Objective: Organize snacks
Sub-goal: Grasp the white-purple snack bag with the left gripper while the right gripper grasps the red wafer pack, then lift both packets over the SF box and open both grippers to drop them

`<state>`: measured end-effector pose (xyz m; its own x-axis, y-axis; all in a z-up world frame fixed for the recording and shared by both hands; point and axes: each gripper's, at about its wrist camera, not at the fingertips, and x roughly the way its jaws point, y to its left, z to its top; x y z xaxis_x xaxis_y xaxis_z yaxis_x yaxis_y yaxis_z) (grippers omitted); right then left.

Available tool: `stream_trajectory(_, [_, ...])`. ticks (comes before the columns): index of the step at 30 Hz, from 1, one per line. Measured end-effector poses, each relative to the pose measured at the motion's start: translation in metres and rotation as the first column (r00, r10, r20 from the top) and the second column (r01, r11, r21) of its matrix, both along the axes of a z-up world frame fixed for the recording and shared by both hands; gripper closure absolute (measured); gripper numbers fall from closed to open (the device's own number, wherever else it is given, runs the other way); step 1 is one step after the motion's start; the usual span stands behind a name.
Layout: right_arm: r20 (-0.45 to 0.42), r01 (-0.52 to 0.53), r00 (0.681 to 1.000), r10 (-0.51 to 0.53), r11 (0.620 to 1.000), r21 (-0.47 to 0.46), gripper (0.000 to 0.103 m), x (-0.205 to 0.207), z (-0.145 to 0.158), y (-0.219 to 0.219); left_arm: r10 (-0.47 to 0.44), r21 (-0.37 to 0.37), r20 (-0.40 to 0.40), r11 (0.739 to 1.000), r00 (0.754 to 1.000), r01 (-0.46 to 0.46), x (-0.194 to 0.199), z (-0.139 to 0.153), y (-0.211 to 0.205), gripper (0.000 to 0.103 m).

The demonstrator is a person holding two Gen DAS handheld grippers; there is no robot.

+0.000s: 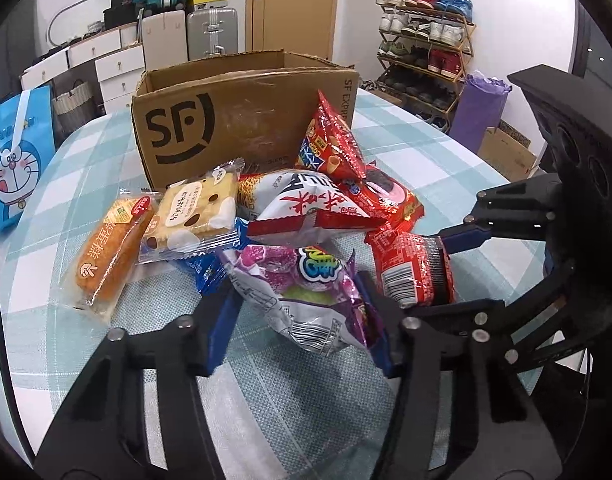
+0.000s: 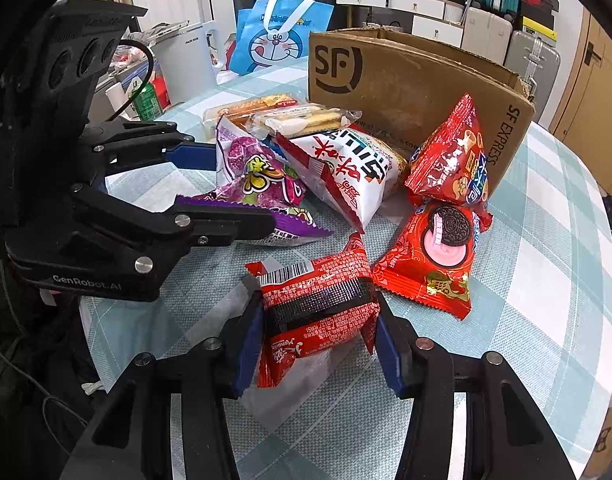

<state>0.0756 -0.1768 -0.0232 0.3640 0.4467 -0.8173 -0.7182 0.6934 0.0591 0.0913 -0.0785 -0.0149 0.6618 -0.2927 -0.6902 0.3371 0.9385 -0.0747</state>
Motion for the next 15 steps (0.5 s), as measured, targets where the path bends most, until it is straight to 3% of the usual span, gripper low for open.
stream_trajectory(15, [0.081,0.007,0.997,-0.016,0.994,0.112,0.052,-0.011,0.041,-0.017,-0.005,-0.056,0.077,0.998,0.997,0.009,-0.017,0.027,0.014,0.055])
